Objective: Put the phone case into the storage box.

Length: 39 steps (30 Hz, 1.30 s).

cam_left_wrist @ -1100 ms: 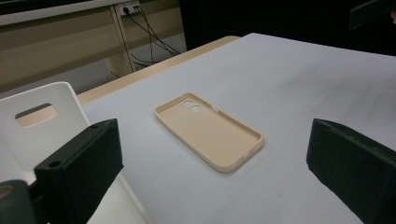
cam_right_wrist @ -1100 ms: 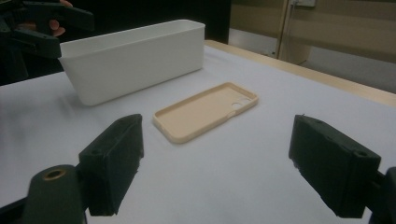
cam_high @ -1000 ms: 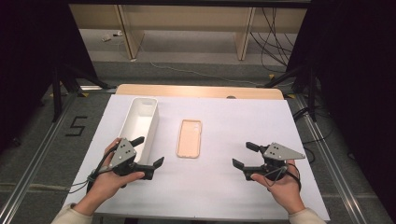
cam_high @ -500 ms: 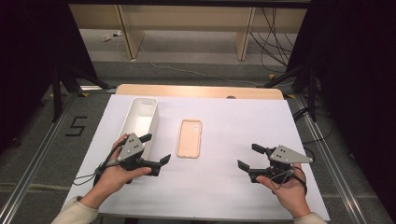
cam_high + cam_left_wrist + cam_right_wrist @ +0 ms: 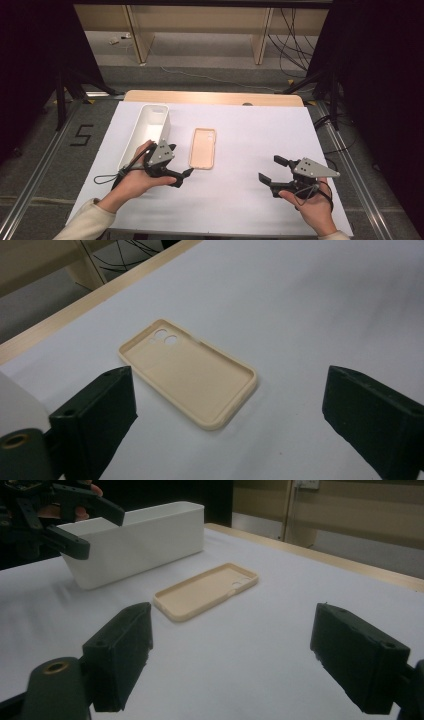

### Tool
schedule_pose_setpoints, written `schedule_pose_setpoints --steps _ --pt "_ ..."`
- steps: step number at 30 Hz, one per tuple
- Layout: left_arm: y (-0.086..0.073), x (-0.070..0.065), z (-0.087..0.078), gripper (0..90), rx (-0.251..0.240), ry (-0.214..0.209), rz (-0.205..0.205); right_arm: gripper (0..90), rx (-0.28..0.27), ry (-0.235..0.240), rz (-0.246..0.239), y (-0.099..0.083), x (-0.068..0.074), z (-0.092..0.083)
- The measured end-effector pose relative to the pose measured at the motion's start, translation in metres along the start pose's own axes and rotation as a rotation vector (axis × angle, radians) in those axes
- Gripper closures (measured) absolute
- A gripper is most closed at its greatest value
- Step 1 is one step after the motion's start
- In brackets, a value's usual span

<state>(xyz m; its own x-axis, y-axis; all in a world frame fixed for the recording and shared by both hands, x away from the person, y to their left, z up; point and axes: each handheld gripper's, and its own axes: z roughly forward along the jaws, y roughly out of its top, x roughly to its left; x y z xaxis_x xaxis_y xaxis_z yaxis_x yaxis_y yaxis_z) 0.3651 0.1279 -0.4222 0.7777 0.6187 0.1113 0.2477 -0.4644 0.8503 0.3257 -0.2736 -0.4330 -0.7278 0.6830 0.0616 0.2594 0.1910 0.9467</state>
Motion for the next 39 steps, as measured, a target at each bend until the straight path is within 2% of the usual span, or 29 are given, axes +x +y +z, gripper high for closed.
schedule_pose_setpoints --steps 1,3,4,5,10,11,12,13,15,16,17,18,21,22,25,31,32,35,36,39 --pt "0.000 0.000 0.000 8.2 0.000 0.000 0.000 18.4 0.000 0.000 0.000 0.000 0.000 0.000" --pt "0.003 -0.002 0.005 8.4 0.032 -0.015 0.023 18.4 -0.008 -0.009 -0.007 -0.001 0.000 -0.001" --pt "0.003 -0.002 0.005 8.7 0.032 -0.015 0.023 18.5 0.026 -0.012 -0.011 0.000 0.000 -0.004" --pt "0.004 -0.003 0.009 9.0 0.051 -0.023 0.022 18.5 -0.008 0.001 -0.003 -0.001 0.000 -0.001" --pt "0.007 -0.002 0.014 10.2 0.074 -0.022 0.045 18.5 -0.011 0.003 0.002 -0.003 0.001 -0.002" --pt "0.009 -0.002 0.018 10.7 0.076 -0.018 0.055 18.5 0.008 -0.027 -0.035 -0.001 -0.001 -0.006" --pt "0.009 -0.002 0.018 10.9 0.076 -0.018 0.055 18.5 0.008 -0.027 -0.035 -0.001 -0.001 -0.006" --pt "0.010 -0.001 0.018 11.1 0.098 -0.017 0.067 18.5 -0.011 0.002 0.004 -0.002 0.001 -0.004" --pt "0.011 -0.002 0.022 11.3 0.100 -0.020 0.079 18.6 0.001 -0.006 -0.003 -0.003 0.001 -0.005" --pt "0.014 -0.001 0.024 11.4 0.127 -0.032 0.099 18.6 0.002 -0.014 -0.010 -0.003 0.001 -0.006" --pt "0.014 -0.001 0.024 11.4 0.127 -0.032 0.099 18.6 0.000 -0.012 -0.029 -0.003 0.000 -0.007" --pt "0.014 -0.002 0.027 11.4 0.117 -0.028 0.104 18.6 -0.008 -0.007 -0.026 -0.003 0.000 -0.007" --pt "0.018 -0.003 0.031 11.4 0.132 -0.036 0.124 18.6 0.016 -0.022 -0.018 -0.003 0.000 -0.009" --pt "0.020 -0.003 0.034 11.4 0.150 -0.042 0.141 18.6 -0.011 -0.007 -0.003 -0.004 0.001 -0.007" --pt "0.022 -0.004 0.038 11.5 0.161 -0.042 0.152 18.6 -0.012 -0.007 -0.005 -0.004 0.001 -0.007" --pt "0.024 -0.006 0.048 11.8 0.191 -0.044 0.197 18.5 -0.013 -0.005 -0.003 -0.005 0.001 -0.007" --pt "0.024 -0.005 0.050 11.9 0.205 -0.039 0.214 18.6 -0.013 -0.006 -0.004 -0.005 0.001 -0.007" --pt "0.024 -0.006 0.053 12.2 0.209 -0.040 0.213 18.5 -0.012 -0.005 -0.001 -0.005 0.000 -0.007" --pt "0.024 -0.006 0.055 12.4 0.216 -0.039 0.219 18.6 0.004 -0.018 -0.012 -0.004 0.000 -0.009" --pt "0.025 -0.006 0.056 12.4 0.227 -0.040 0.230 18.6 -0.004 -0.008 -0.007 -0.004 0.000 -0.008"
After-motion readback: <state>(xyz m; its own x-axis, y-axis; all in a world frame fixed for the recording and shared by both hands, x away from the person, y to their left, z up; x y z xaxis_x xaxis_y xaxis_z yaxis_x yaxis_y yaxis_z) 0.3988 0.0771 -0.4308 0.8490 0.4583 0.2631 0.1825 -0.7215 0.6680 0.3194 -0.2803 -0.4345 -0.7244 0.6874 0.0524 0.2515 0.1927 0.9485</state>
